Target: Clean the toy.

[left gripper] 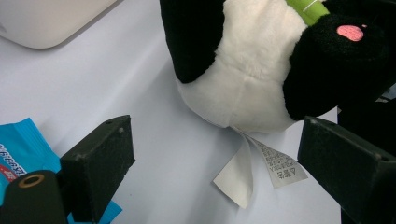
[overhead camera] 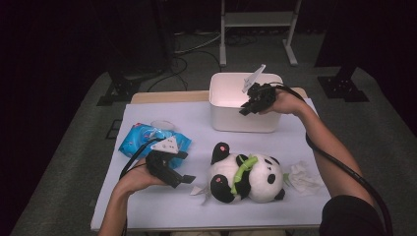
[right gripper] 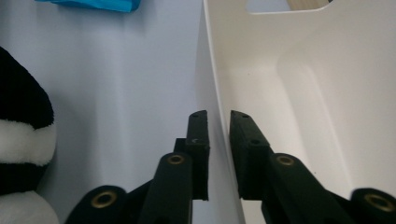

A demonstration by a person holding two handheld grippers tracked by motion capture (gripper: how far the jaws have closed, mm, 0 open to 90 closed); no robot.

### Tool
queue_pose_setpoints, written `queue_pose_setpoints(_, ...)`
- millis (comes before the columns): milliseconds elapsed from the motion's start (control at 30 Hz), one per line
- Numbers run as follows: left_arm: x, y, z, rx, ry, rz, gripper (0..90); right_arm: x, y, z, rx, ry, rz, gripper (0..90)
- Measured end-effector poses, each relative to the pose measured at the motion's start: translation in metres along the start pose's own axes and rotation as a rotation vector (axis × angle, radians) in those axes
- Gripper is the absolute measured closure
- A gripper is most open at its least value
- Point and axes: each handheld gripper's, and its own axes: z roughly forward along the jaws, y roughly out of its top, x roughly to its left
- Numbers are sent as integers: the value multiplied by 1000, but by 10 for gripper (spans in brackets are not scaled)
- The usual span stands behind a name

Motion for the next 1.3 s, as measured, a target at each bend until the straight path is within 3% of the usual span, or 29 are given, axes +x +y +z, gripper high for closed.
queue_pose_setpoints(167,0,-1,0,-3,3,-2,101,-3,-1,0,-11,9,21,829)
queue_pose_setpoints(600,1,-1,0,0,3,-9,100,0,-1,-2,-18,67,8,863)
queue_pose_setpoints(1000,0,-1,4,1,-6,-9,101,19,-2,-6,-8,113,-25,867)
queue_pose_setpoints(1300,0,-1,9,13,-19,-7,100,43,-2,-9,-12,129,-60,867)
